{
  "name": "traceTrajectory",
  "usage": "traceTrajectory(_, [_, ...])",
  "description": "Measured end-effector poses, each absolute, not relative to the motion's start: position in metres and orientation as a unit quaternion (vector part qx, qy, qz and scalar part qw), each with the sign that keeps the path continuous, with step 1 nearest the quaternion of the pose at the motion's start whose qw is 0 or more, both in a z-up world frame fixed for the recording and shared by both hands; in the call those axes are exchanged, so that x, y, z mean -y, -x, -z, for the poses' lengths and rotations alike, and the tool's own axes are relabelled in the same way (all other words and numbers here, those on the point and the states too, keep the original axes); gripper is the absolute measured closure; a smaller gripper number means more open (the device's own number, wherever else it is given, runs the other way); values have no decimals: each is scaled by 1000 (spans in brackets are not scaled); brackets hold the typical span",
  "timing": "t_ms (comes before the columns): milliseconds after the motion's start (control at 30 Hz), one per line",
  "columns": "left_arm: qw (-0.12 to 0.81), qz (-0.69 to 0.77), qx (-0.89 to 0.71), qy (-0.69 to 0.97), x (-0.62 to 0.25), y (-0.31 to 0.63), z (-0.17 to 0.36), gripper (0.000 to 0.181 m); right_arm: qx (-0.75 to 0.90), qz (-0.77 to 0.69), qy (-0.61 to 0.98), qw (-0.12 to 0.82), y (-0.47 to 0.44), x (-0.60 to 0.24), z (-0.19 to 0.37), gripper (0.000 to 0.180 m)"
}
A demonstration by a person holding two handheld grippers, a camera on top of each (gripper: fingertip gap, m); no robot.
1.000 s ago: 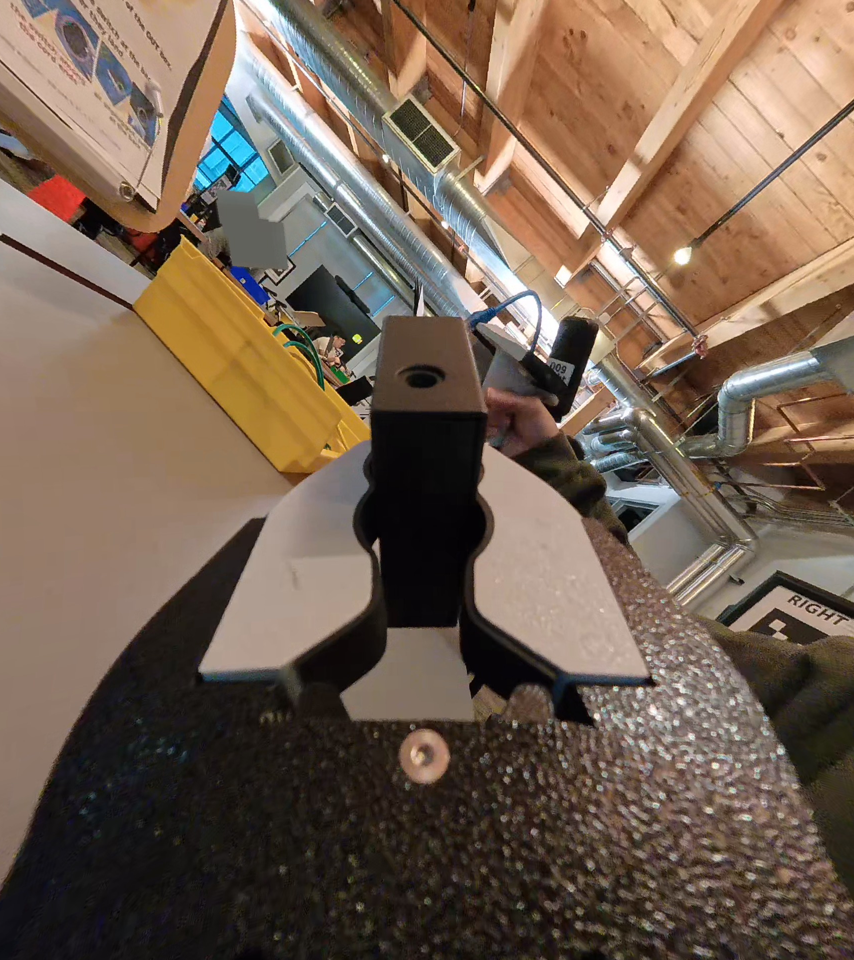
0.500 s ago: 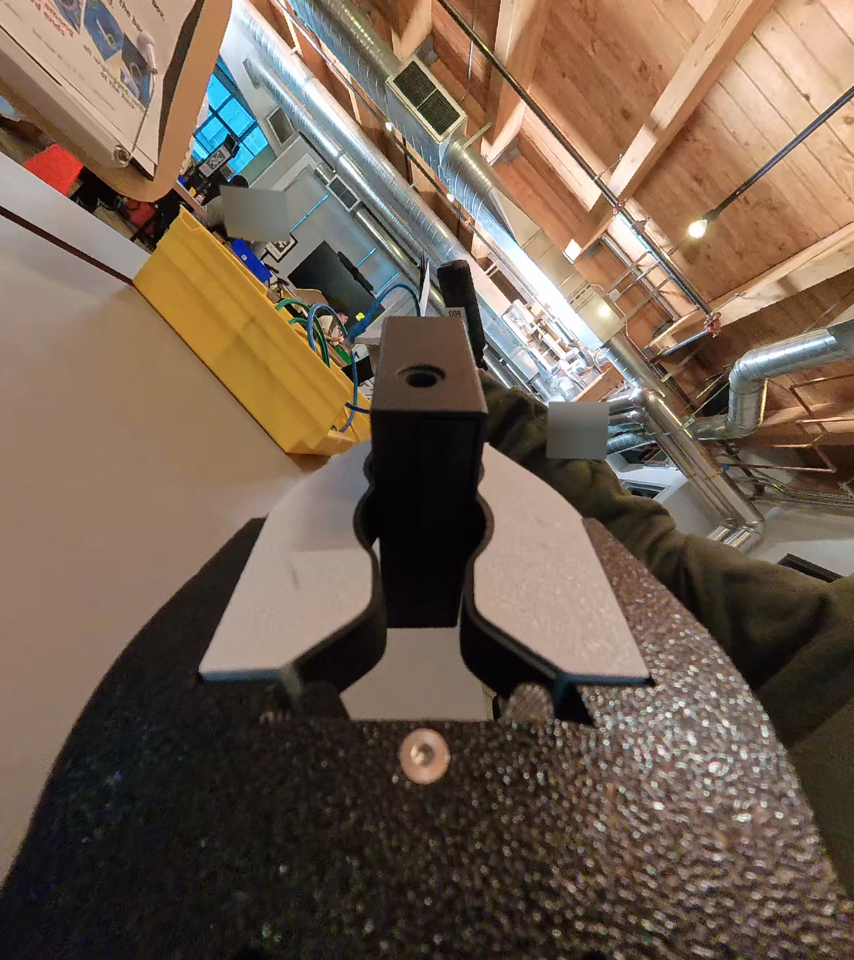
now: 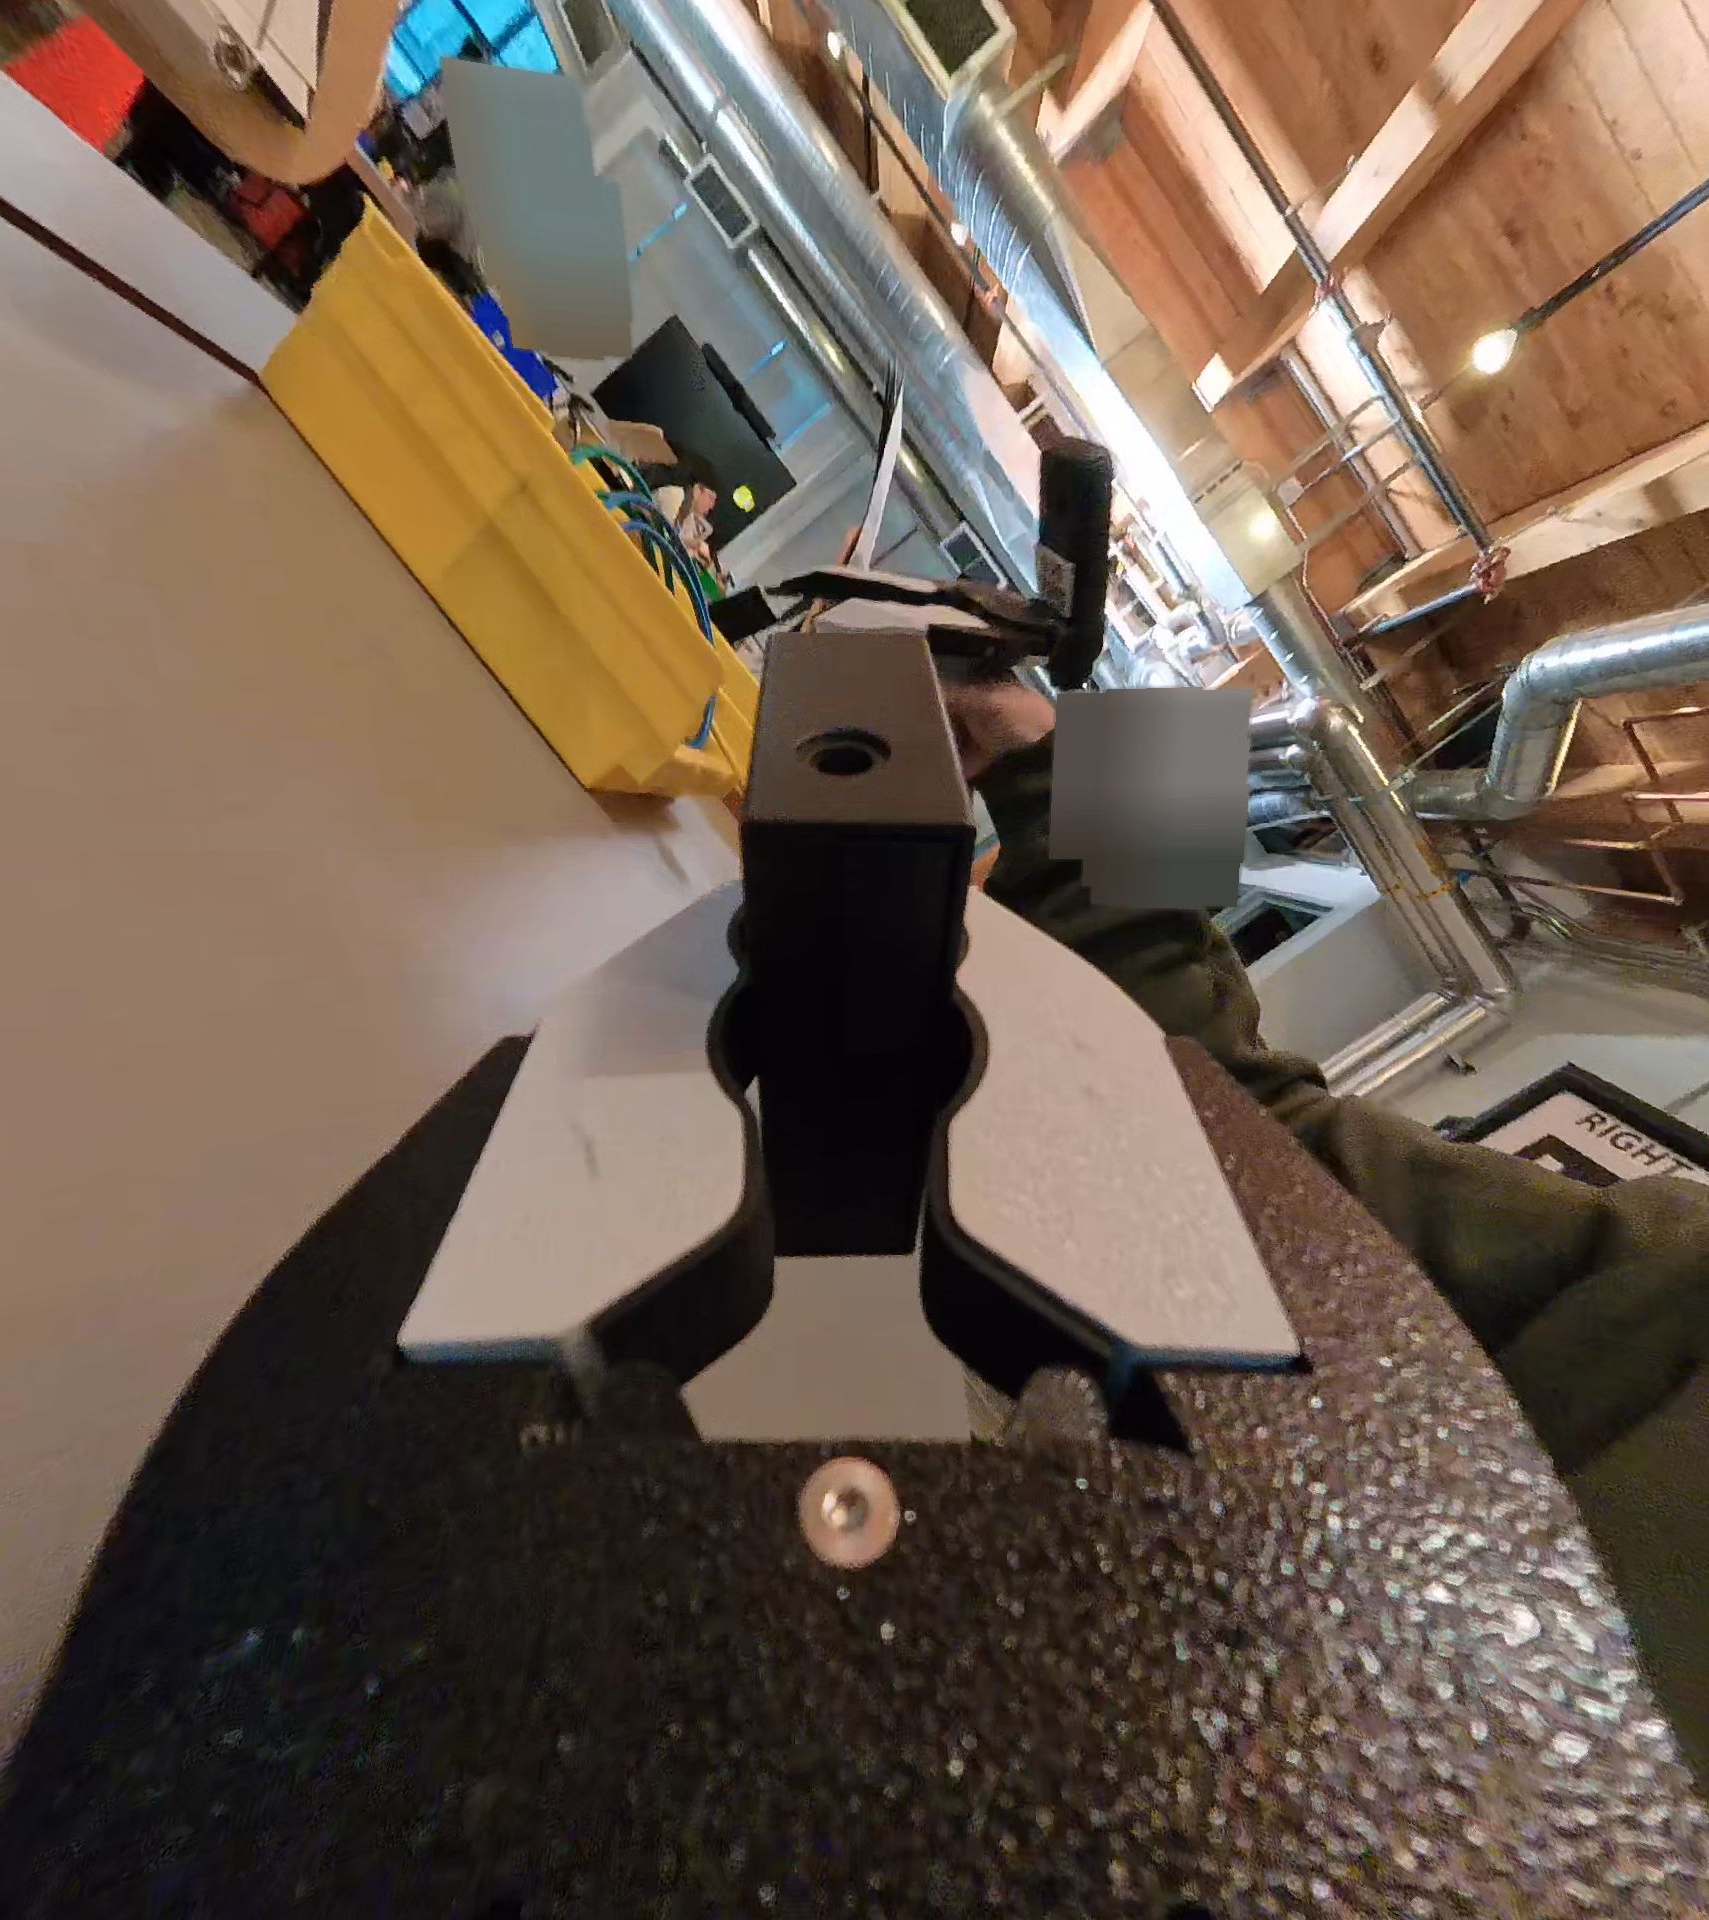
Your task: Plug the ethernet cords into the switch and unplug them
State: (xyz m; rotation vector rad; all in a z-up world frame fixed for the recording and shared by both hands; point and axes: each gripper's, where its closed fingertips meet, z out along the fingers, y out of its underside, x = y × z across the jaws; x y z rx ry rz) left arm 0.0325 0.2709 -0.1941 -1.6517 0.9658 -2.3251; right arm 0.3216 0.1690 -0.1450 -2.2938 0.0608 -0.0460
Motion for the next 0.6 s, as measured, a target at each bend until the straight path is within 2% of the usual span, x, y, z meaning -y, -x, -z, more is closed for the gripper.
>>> traceTrajectory(100, [17,758,-359,545,-255,-31,197,151,120,-54,872,471,-227,-180,130,122])
traceTrajectory(233, [-16,754,-395,525,-238,-28,192,151,216,-94,851,469,-132,-193,149,117])
traceTrajectory(367, [48,731,-442,517,-236,-29,185,151,197,-159,811,527,-69,-219,146,112])
traceTrajectory(467, [153,674,-496,526,-243,-31,185,151,138,-179,780,583,-52,-243,132,112])
traceTrajectory(600, [259,620,-545,501,-246,-30,173,151,130,-138,775,603,-36,-259,132,109])
